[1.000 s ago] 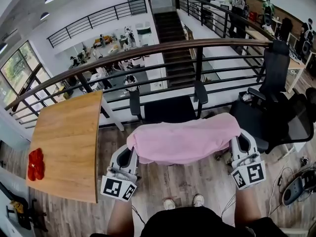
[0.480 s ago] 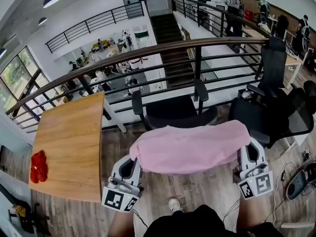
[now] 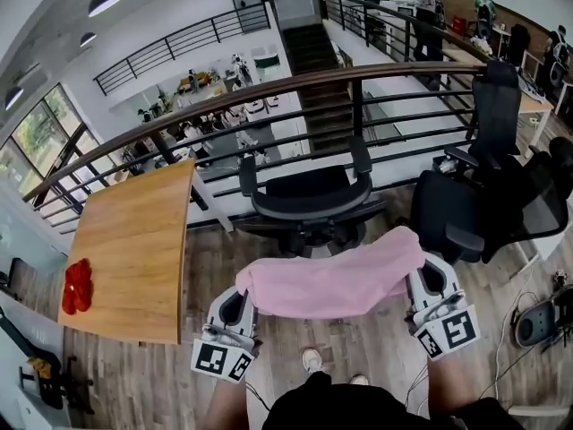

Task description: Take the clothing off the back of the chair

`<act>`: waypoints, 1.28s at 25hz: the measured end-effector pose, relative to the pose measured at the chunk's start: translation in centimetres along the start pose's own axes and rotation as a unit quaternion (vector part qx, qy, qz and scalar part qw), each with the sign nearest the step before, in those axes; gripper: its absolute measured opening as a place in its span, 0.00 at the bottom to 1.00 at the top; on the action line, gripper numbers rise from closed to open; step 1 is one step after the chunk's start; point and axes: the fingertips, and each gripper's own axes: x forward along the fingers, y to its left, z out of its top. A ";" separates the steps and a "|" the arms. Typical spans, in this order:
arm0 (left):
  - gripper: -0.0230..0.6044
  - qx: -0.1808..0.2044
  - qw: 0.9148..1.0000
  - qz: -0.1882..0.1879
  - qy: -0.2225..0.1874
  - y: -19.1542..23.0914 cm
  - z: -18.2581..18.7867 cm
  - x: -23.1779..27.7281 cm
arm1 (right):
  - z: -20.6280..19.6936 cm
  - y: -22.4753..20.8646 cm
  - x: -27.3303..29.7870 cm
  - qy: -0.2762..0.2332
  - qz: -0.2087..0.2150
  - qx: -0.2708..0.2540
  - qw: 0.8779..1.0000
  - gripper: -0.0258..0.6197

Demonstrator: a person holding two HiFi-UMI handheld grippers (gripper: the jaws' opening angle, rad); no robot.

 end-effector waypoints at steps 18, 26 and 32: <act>0.09 -0.046 0.997 0.020 0.066 -7.0 -7.9 -4.5 | -7.4 0.2 -7.4 0.084 0.030 0.010 0.996 0.07; 0.09 -0.051 0.995 0.028 0.085 -8.3 -9.7 -5.9 | -8.8 0.8 -8.9 0.095 0.037 0.014 0.995 0.07; 0.09 -0.053 0.994 0.030 0.085 -8.9 -9.7 -6.6 | -8.7 1.3 -9.3 0.096 0.043 0.001 0.994 0.06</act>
